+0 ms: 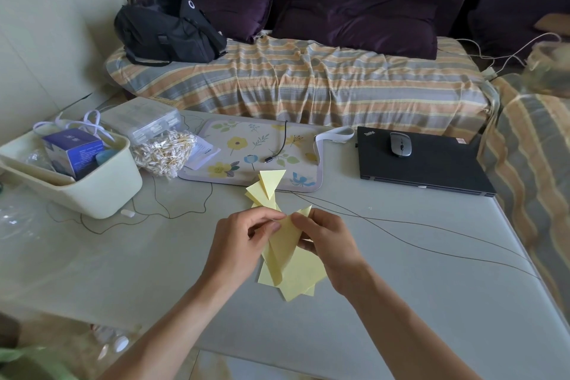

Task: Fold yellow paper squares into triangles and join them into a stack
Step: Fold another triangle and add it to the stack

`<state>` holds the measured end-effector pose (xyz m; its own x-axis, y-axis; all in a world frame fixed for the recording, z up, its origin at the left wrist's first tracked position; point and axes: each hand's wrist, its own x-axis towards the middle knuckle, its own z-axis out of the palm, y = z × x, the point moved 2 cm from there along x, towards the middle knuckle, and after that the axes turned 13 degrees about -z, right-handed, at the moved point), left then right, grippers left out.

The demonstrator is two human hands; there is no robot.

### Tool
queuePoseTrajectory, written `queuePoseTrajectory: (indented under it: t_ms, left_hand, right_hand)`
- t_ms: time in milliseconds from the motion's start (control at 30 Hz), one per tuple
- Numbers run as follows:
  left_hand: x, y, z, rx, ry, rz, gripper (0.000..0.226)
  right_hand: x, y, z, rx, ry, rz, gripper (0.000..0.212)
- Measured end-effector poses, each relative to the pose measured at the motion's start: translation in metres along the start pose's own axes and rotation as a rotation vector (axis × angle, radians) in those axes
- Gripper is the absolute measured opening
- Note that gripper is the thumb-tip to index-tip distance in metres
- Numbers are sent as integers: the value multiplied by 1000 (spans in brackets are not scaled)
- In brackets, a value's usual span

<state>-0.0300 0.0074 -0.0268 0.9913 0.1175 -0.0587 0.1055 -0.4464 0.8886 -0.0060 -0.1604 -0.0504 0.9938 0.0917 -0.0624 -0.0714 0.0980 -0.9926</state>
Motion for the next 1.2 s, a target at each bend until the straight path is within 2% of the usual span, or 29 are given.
queuePoseTrajectory:
  t_ms: [233, 1033, 1200]
  left_hand:
    - [1, 0, -1, 31, 14, 15, 19]
    - [2, -2, -1, 17, -1, -9, 19]
    - [3, -4, 0, -64, -24, -78, 17]
  right_hand:
    - [0, -4, -4, 43, 68, -6, 18]
    - [-2, -10, -4, 106, 140, -13, 21]
    - [-1, -10, -4, 95, 164, -28, 24]
